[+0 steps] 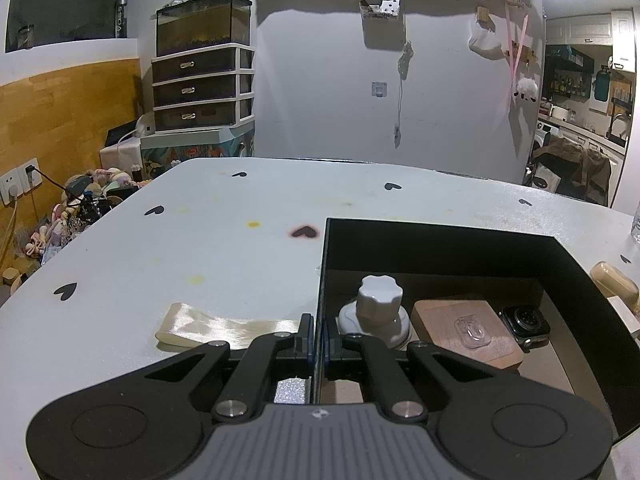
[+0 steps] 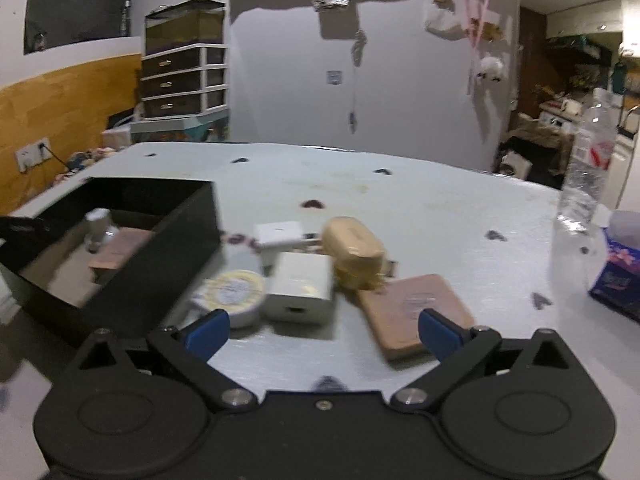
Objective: Organize rigid objects
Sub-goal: 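Move the right gripper to the second wooden pad and grasp it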
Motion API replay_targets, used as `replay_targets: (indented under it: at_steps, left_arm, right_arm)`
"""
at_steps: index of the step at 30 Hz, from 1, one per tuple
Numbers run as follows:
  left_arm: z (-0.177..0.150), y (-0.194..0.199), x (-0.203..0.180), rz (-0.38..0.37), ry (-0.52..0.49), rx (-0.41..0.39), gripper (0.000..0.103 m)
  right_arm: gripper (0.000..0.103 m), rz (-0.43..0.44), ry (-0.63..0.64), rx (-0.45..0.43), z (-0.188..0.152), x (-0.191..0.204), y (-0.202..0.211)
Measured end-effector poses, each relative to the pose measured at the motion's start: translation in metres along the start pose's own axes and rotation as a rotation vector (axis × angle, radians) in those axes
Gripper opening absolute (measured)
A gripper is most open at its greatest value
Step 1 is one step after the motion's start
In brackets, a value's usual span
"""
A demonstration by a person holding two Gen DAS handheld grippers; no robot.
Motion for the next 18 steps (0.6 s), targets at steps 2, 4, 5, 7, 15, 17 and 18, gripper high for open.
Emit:
replay_targets:
  at_steps: [2, 4, 5, 7, 15, 17, 18]
  left_arm:
    - [0.001, 0.001, 0.000, 0.000, 0.001, -0.001, 0.004]
    - [0.001, 0.001, -0.001, 0.001, 0.000, -0.001, 0.004]
    - [0.001, 0.001, -0.001, 0.001, -0.001, 0.000, 0.004]
    - [0.001, 0.001, -0.001, 0.001, -0.001, 0.000, 0.004]
    - [0.003, 0.002, -0.002, 0.006, -0.016, 0.004, 0.004]
    - [0.004, 0.002, -0.002, 0.005, -0.020, 0.005, 0.004]
    - [0.004, 0.001, -0.003, 0.005, -0.021, 0.005, 0.004]
  right_arm:
    - [0.102, -0.004, 0.017, -0.005, -0.001, -0.009, -0.009]
    - [0.102, -0.019, 0.022, -0.005, 0.001, -0.021, -0.022]
    - [0.102, -0.024, 0.025, -0.002, 0.002, -0.025, -0.028]
    - [0.102, -0.033, 0.027, 0.007, 0.004, -0.035, -0.041]
    - [0.102, 0.049, -0.018, 0.117, 0.004, -0.053, -0.086]
    - [0.101, 0.060, -0.009, 0.113, 0.006, -0.052, -0.088]
    - [0.100, 0.061, 0.007, 0.111, 0.006, -0.050, -0.089]
Point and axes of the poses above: each gripper's, at about its wrist camera, not at the fingertips, and y roughly against the way its jaws point, x to its left, z to its top, the point moved 2 cm from there along -y, roughly the way its jaws point, and after that the axes turned 15 degrees about -z, right-handed, at the moved point
